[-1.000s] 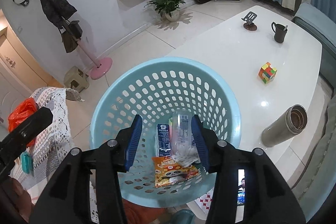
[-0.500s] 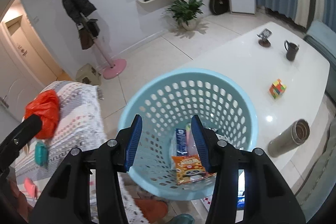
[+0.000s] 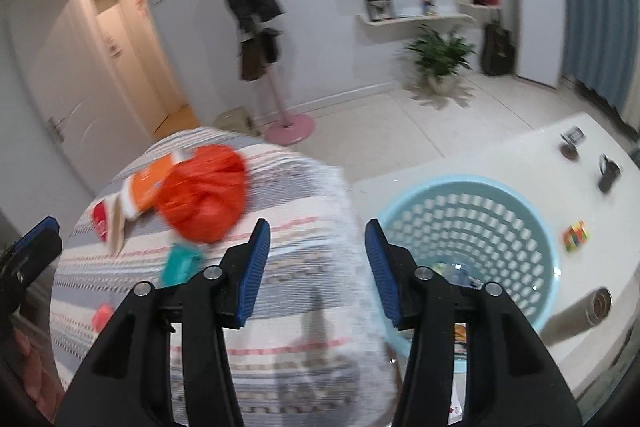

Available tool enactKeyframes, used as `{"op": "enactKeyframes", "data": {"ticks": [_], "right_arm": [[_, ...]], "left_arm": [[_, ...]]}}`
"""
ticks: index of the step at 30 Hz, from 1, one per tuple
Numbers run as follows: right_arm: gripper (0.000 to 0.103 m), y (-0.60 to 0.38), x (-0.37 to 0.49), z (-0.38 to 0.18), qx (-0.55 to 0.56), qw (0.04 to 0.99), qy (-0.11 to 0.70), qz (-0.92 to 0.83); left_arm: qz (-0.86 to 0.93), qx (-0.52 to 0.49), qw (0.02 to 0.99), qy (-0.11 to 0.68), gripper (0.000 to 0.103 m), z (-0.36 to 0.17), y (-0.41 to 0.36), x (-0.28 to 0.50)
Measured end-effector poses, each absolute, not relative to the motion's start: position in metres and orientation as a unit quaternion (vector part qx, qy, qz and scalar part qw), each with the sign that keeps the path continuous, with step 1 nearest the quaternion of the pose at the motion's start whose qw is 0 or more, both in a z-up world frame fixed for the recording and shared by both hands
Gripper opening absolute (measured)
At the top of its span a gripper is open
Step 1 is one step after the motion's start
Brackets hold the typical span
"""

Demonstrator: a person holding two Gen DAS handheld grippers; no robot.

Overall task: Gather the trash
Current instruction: 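Move both open tools back over the striped table, then grasp the pink packet with the left tool while the right tool grasps the teal packet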

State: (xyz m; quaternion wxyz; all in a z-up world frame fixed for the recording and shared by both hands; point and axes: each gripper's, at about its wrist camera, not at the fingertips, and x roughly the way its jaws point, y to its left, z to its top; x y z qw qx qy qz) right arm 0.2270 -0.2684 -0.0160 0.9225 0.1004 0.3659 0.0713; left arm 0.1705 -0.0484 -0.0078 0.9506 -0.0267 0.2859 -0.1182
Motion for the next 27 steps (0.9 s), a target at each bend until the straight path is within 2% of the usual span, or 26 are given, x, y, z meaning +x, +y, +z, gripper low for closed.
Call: {"op": "enactKeyframes", "data": {"ticks": [2,6,13,15,19,22,27], "right_arm": [[0.053,-0.247,0.227,-0.016,0.09,0.921,0.369,0.09],[0.056,-0.203,0.232,-0.023,0.075,0.912,0.384,0.12],[0.061,-0.155,0.239,-0.046,0.081,0.894,0.417,0.142],[0.066,-0.148,0.24,-0.052,0.078,0.892,0.425,0.133],[0.067,-0.14,0.241,-0.062,0.068,0.888,0.438,0.123],[0.067,-0.138,0.24,-0.066,0.059,0.886,0.444,0.123],[0.068,-0.137,0.241,-0.073,0.051,0.882,0.452,0.123]], "left_arm": [[-0.09,-0.032,0.951,0.293,0.073,-0.014,-0.022,0.16],[-0.071,-0.039,0.942,0.327,0.083,-0.036,0.012,0.142],[-0.065,-0.03,0.912,0.405,0.083,-0.089,0.035,0.122],[-0.059,-0.01,0.908,0.414,0.083,-0.1,0.032,0.12],[-0.046,0.017,0.899,0.434,0.08,-0.118,0.029,0.126],[-0.042,0.0,0.899,0.436,0.072,-0.119,0.036,0.131],[-0.035,-0.032,0.908,0.416,0.07,-0.111,0.066,0.13]]}}
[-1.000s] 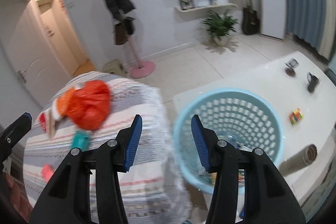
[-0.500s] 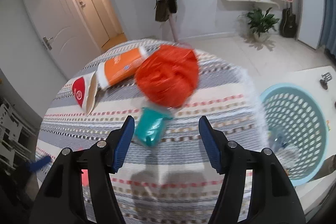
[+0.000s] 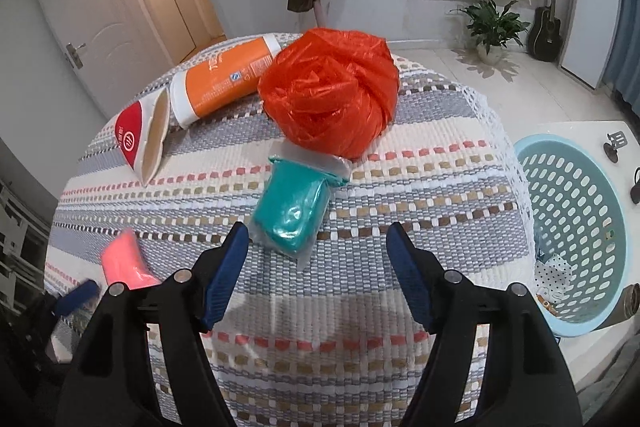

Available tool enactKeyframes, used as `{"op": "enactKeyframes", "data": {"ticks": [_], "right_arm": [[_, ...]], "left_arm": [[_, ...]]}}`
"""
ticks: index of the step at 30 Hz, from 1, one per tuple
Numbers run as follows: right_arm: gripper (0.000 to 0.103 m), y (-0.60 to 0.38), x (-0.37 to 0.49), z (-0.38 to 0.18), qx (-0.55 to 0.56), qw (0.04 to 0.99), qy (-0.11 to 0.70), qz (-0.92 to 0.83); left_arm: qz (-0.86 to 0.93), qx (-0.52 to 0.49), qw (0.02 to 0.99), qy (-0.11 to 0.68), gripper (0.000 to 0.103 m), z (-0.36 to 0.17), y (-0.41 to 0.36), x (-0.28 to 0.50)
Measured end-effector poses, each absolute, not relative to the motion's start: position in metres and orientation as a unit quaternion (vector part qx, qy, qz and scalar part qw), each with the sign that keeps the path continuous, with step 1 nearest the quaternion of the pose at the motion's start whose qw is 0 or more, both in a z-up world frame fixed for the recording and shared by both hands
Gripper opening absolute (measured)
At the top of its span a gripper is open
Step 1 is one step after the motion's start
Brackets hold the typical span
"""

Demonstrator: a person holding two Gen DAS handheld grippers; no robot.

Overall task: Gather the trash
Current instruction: 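Grasp the pink packet with the left tool while the right tool grasps the teal packet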

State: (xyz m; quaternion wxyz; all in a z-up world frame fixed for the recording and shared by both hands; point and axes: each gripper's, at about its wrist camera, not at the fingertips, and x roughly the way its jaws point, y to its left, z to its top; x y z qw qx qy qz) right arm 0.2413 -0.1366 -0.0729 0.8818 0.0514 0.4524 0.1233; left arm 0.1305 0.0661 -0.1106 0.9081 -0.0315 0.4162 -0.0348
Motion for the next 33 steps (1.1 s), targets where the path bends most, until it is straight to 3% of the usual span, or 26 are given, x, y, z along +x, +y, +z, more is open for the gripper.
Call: {"op": "enactKeyframes", "data": {"ticks": [4,14,18,23,26,30,33], "right_arm": [[0.068,-0.137,0.244,-0.074,0.06,0.878,0.457,0.13],[0.072,-0.134,0.268,-0.084,0.099,0.859,0.481,0.145],[0.071,-0.127,0.272,-0.086,0.09,0.863,0.478,0.138],[0.055,-0.112,0.273,-0.086,0.057,0.873,0.468,0.125],[0.042,-0.107,0.271,-0.086,0.037,0.879,0.461,0.116],[0.036,-0.105,0.269,-0.086,0.033,0.883,0.454,0.116],[0.036,-0.105,0.261,-0.079,0.024,0.889,0.442,0.118]], "left_arm": [[-0.016,-0.028,0.91,0.414,0.071,-0.107,0.085,0.129],[-0.101,-0.247,0.853,0.45,0.072,-0.11,0.115,0.159],[-0.057,-0.198,0.864,0.459,0.075,-0.108,0.09,0.172],[0.003,-0.105,0.88,0.463,0.074,-0.111,0.054,0.187],[0.022,-0.061,0.886,0.46,0.067,-0.112,0.043,0.184],[0.033,-0.029,0.89,0.453,0.038,-0.111,0.036,0.182],[0.011,-0.053,0.891,0.45,0.036,-0.107,0.04,0.186]]}}
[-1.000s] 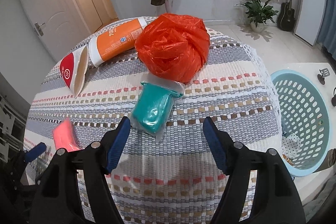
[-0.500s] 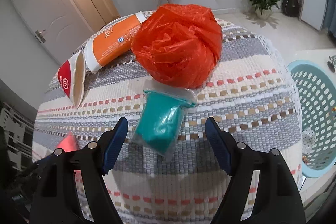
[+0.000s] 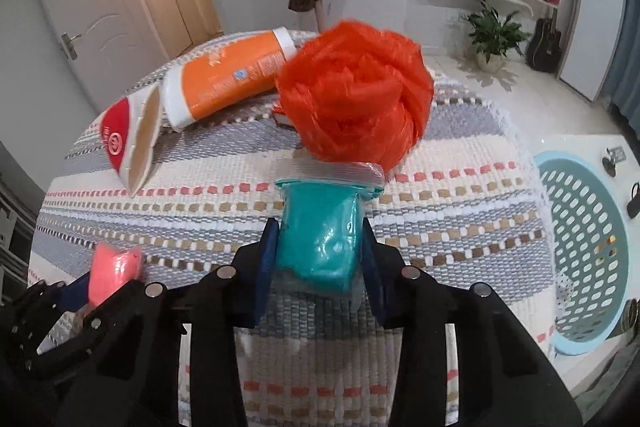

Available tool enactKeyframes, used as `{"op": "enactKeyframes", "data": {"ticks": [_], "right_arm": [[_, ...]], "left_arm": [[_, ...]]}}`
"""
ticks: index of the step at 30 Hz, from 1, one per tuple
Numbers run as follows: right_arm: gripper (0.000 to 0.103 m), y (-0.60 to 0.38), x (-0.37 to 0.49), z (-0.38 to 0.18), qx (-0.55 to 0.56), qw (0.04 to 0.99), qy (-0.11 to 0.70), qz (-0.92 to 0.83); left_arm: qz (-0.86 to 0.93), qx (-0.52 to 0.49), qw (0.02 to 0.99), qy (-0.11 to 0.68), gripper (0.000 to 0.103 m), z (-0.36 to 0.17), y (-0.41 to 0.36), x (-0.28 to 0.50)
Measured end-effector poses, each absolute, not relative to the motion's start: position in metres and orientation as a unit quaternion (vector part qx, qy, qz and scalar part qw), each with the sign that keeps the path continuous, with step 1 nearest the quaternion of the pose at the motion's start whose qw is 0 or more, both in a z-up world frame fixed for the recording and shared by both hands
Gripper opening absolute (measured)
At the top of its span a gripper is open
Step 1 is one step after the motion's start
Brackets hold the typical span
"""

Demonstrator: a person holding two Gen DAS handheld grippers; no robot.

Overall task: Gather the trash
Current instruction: 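Grasp the pink packet with the left tool while the right tool grasps the teal packet, then carry the pink and teal packets over the blue basket and release both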

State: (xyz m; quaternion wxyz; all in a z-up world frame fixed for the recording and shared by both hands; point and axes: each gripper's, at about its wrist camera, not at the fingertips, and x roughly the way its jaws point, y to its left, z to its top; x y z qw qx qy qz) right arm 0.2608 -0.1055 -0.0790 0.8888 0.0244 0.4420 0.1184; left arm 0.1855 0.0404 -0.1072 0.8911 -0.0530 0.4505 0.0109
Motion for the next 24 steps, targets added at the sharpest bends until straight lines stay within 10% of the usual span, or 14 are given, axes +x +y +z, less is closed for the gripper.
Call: {"op": "enactKeyframes", "data": {"ticks": [24], "right_arm": [[0.036,-0.271,0.239,0.025,0.098,0.947,0.307,0.006]], "left_arm": [[-0.158,-0.028,0.947,0.278,0.036,0.038,-0.055,0.2]]}}
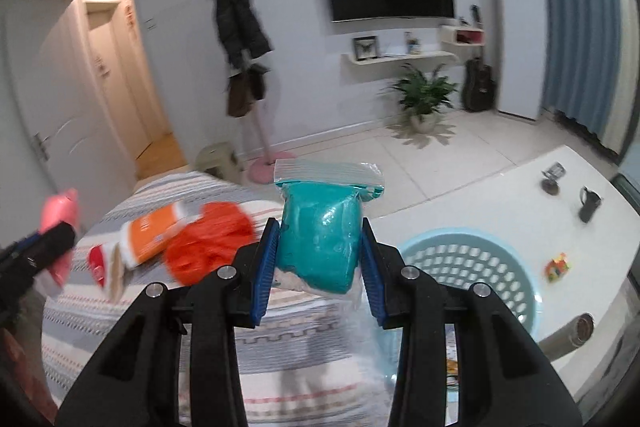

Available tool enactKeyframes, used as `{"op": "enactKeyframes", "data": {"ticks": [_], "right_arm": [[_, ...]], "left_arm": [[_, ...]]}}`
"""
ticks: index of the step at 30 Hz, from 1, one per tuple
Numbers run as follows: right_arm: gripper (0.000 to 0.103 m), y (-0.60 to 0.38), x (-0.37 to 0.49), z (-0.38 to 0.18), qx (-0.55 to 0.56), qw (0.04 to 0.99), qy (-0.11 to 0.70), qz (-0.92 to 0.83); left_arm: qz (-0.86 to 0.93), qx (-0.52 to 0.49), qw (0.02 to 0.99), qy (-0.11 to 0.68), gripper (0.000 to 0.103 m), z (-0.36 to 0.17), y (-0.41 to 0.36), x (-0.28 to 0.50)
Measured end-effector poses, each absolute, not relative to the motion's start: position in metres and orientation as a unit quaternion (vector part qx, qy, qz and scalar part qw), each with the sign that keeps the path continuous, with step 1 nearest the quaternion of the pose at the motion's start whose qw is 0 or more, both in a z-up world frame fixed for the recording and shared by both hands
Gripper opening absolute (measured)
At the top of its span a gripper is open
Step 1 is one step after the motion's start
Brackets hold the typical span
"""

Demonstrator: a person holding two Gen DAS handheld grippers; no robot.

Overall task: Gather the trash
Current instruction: 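Carry the pink and teal packets over the blue basket and release both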

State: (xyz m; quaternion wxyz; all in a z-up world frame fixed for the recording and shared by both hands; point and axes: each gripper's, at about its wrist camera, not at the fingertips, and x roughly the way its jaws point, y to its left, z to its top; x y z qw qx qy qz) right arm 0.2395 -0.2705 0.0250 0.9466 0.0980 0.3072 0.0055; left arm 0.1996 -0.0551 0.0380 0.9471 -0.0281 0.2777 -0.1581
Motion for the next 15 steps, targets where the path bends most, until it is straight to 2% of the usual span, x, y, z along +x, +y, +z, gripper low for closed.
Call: {"op": "enactKeyframes", "data": {"ticks": [7,15], "right_arm": [[0.036,-0.336,0.248,-0.001,0.144,0.934,0.325,-0.044],[0.036,-0.399,0.258,-0.045,0.193,0.905,0.366,-0.095]], "left_arm": [[-0.211,-0.004,0.937,0.277,0.036,0.038,-0.123,0.223],[-0.263,0.018,0.91,0.319,0.036,-0.001,-0.192,0.266]]}}
